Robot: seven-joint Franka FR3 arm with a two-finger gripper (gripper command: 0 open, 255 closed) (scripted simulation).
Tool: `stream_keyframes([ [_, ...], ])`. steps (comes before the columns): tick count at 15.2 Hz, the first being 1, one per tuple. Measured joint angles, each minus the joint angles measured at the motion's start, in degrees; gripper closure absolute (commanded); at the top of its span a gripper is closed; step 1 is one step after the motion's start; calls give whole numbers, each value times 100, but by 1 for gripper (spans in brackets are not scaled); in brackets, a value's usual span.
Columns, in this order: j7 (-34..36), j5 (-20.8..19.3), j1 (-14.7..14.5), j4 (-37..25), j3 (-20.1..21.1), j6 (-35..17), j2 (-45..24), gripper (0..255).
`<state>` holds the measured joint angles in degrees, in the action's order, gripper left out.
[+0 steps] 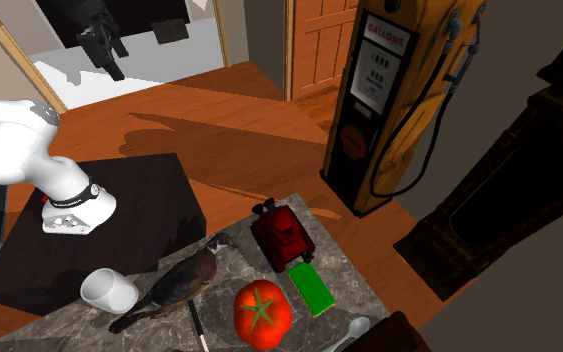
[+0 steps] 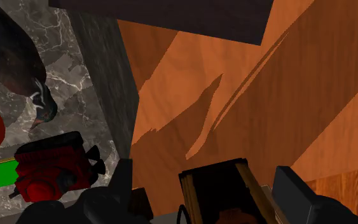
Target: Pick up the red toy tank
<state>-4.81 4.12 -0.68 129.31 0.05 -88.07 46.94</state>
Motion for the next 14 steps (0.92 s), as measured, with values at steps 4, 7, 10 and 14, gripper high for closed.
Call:
stream_keyframes([
  [4,233,33,97,59,64,-389,-330,0],
  [7,522,47,242,133,108,-891,-745,0],
  [10,831,54,383,102,152,-1390,-1264,0],
  [14,1275,50,556,-59,206,-1951,-1963,0],
])
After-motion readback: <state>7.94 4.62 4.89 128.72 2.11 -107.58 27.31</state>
